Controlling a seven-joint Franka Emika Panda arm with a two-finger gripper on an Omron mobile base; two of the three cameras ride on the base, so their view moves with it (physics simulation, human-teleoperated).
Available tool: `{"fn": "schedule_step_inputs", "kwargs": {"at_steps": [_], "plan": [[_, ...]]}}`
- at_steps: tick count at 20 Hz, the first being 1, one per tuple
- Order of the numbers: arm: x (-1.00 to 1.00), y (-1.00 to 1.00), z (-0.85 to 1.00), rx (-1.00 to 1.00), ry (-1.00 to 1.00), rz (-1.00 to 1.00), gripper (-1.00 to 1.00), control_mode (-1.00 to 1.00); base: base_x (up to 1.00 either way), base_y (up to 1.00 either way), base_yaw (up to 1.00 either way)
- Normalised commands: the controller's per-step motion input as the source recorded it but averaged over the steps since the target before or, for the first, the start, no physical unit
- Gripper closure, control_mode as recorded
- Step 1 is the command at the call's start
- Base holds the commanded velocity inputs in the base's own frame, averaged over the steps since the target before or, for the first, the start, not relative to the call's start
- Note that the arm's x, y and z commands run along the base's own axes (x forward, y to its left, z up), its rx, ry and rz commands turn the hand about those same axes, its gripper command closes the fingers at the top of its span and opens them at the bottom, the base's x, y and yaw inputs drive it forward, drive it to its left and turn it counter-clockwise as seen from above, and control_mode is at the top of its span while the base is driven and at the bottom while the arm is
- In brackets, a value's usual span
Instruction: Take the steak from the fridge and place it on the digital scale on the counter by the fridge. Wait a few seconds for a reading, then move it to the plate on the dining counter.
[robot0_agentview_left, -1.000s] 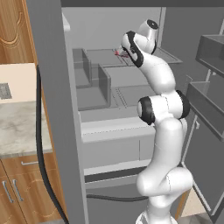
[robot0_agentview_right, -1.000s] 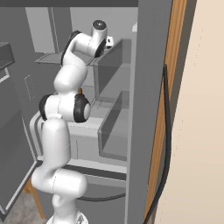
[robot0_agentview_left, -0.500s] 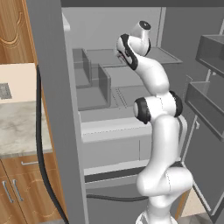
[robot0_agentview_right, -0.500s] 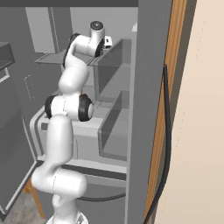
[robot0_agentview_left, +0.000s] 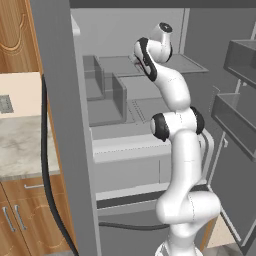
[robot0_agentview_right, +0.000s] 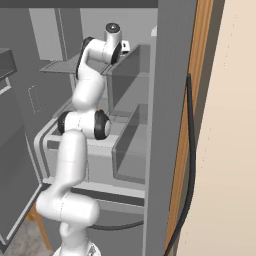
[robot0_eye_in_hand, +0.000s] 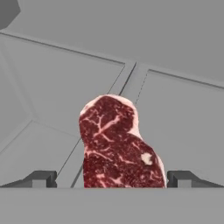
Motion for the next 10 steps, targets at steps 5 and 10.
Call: {"fn": "schedule_step_inputs", "kwargs": {"at_steps": [5, 10], "plan": [[0.02, -0.03, -0.16, 0.00, 0.00, 0.00, -1.00, -1.00, 0.00, 0.00, 0.00], [0.00, -0.01, -0.16, 0.00, 0.00, 0.00, -1.00, -1.00, 0.00, 0.00, 0.00]]}}
